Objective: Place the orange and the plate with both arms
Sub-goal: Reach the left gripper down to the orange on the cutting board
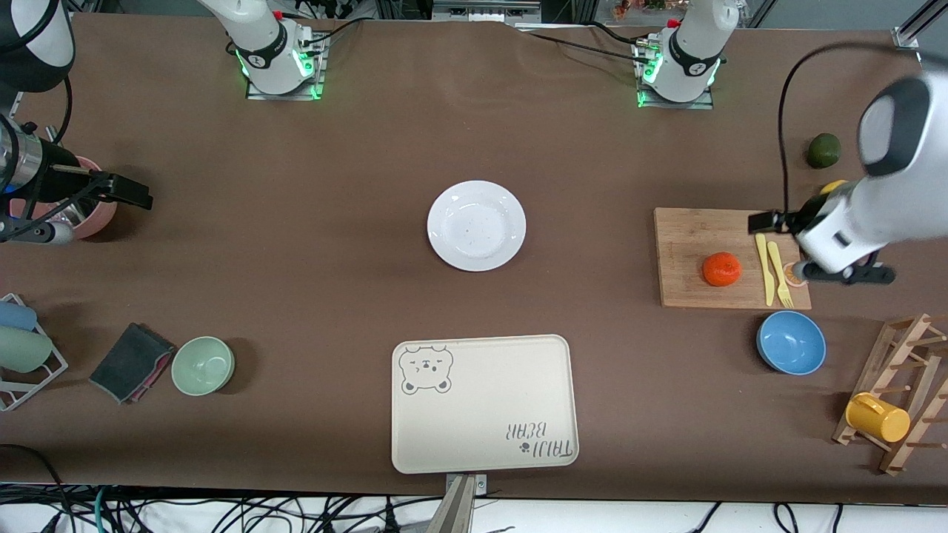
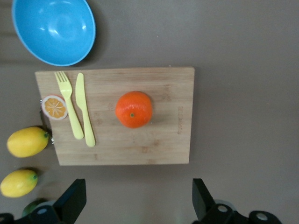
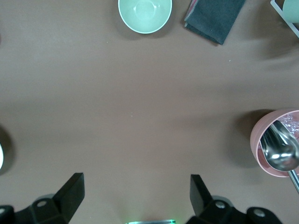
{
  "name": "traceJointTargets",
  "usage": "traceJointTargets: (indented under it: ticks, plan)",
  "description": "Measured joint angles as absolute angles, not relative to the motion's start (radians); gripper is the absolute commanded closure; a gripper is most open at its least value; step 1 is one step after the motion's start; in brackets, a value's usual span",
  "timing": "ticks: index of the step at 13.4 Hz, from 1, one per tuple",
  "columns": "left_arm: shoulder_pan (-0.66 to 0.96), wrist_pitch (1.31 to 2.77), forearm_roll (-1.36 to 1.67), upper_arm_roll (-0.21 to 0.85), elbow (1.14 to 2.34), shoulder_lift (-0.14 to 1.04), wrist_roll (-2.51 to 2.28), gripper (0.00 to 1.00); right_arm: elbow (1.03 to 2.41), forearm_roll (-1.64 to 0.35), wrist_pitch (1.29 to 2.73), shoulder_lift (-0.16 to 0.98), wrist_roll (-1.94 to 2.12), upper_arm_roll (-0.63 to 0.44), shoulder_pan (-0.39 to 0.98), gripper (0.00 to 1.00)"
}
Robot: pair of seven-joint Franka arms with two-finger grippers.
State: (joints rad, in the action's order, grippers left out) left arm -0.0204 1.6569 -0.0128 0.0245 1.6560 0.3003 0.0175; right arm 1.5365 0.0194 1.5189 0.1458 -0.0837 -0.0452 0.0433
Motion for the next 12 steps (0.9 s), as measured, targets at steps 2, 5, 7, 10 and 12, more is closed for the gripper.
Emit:
traceJointTargets:
  ticks: [2, 5, 7, 10, 12]
  plan:
    - [-0.030, 1.725, -0.013, 0.024, 1.657, 0.376, 0.017, 0.00, 1.536, 0.019, 1.519, 0.146, -0.084, -0.045, 0.043, 0.00]
    - [-0.054, 1.877, -0.013, 0.023, 1.713, 0.433, 0.035, 0.00, 1.536, 0.019, 1.519, 0.146, -0.084, -0.045, 0.043, 0.00]
    - [-0.062, 1.999, -0.013, 0.023, 1.799, 0.439, 0.051, 0.00, 1.536, 0.019, 1.519, 0.146, -0.084, -0.045, 0.043, 0.00]
    - [-0.068, 2.158, -0.013, 0.023, 1.912, 0.439, 0.059, 0.00, 1.536, 0.019, 1.519, 0.146, -0.084, -0.045, 0.043, 0.00]
    - [-0.067, 2.250, -0.013, 0.026, 1.970, 0.439, 0.062, 0.00, 1.536, 0.019, 1.518, 0.146, -0.084, -0.045, 0.043, 0.00]
